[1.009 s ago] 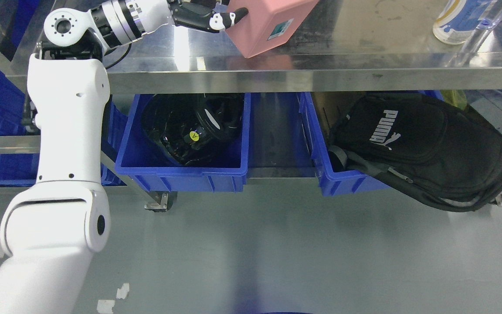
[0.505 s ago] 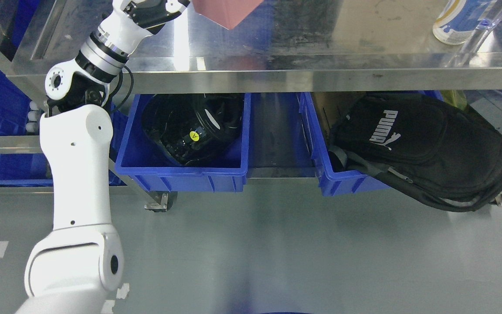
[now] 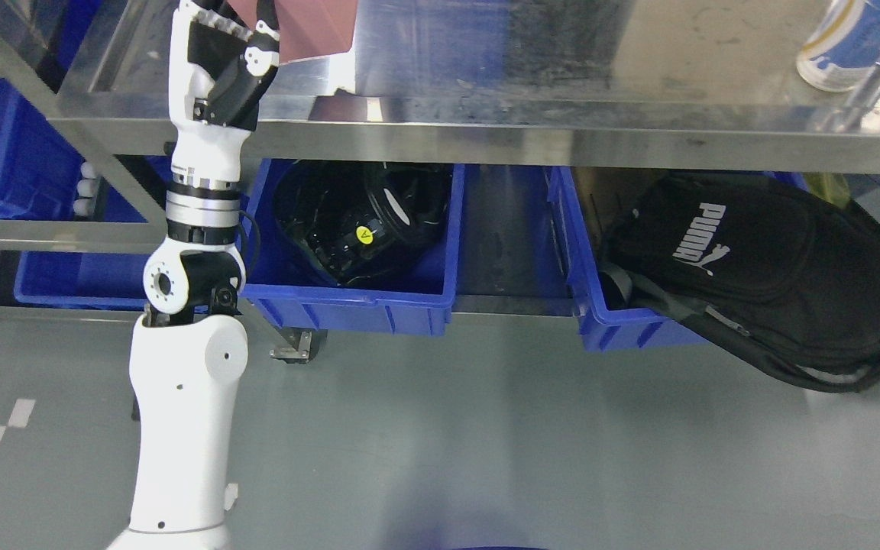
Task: Place storage box into left shelf container
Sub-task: 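Hold the pink box aloft in the left hand while turning toward the shelving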
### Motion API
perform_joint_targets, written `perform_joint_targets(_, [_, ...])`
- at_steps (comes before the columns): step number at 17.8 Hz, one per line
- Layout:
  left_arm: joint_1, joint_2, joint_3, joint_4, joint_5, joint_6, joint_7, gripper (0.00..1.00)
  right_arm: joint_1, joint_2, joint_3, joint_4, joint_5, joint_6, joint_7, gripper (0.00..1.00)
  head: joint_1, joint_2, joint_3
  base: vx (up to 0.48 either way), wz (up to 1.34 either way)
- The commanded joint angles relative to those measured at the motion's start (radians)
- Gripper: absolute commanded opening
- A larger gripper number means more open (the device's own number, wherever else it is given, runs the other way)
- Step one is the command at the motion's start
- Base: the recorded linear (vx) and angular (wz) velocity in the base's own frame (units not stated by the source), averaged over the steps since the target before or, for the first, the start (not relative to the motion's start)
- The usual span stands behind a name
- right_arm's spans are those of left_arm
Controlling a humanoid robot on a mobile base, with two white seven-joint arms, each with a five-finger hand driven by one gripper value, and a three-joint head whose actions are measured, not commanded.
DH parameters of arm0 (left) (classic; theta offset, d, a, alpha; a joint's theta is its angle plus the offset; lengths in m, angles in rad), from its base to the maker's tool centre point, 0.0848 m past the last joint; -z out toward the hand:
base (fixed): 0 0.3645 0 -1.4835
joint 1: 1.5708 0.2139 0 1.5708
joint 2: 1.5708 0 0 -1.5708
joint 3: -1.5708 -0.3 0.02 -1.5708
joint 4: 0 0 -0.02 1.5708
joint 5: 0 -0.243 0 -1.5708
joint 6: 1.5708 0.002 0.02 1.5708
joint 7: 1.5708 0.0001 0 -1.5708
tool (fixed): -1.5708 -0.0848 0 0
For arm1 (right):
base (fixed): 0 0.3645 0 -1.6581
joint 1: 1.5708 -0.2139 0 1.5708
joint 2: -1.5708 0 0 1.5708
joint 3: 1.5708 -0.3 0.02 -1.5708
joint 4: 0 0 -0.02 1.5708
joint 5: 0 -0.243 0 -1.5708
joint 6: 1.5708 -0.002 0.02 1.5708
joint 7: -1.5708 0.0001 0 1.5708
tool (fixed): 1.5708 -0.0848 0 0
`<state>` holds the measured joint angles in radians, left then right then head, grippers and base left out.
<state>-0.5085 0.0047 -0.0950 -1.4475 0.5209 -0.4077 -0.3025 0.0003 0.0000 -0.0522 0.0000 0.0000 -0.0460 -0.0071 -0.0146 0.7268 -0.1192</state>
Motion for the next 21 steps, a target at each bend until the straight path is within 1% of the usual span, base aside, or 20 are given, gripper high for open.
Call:
perform_joint_targets(1, [0.157, 0.013, -0.201, -0.232, 0.013, -0.043, 0.071, 0.02, -0.005, -0.017, 0.0, -0.018, -0.021, -0.003, 0.006, 1.0, 0.0, 0.0, 0.0, 0.024, 0.36])
perform_joint_targets(6, [0.261, 0.013, -0.259, -0.232, 0.013, -0.123, -0.024, 0.02, -0.005, -0.017, 0.0, -0.018, -0.021, -0.005, 0.006, 1.0, 0.0, 0.0, 0.0, 0.053, 0.68])
perform_joint_targets(8, [0.312, 0.013, -0.262, -0.232, 0.013, -0.157, -0.027, 0.02, -0.005, -0.017, 0.0, -0.018, -0.021, -0.003, 0.004, 1.0, 0.0, 0.0, 0.0, 0.051, 0.97])
perform_joint_targets(9, [0.323, 0.013, -0.247, -0.226, 0.013, -0.166, -0.027, 0.02, -0.005, -0.017, 0.0, -0.018, -0.021, -0.003, 0.004, 1.0, 0.0, 0.0, 0.0, 0.054, 1.07])
perform_joint_targets(12, [0.363, 0.013, -0.148, -0.22, 0.013, -0.171, -0.032, 0.02, -0.005, -0.017, 0.0, -0.018, -0.021, -0.003, 0.006, 1.0, 0.0, 0.0, 0.0, 0.086, 1.39])
perform_joint_targets(16, [0.435, 0.013, -0.129, -0.22, 0.013, -0.186, -0.067, 0.02, -0.005, -0.017, 0.0, -0.018, -0.021, -0.003, 0.004, 1.0, 0.0, 0.001, 0.0, 0.126, 1.46])
perform_joint_targets(21, [0.495, 0.013, -0.129, -0.22, 0.014, -0.224, -0.067, 0.02, -0.005, -0.017, 0.0, -0.018, -0.021, -0.005, 0.004, 1.0, 0.0, 0.001, 0.0, 0.225, 1.12])
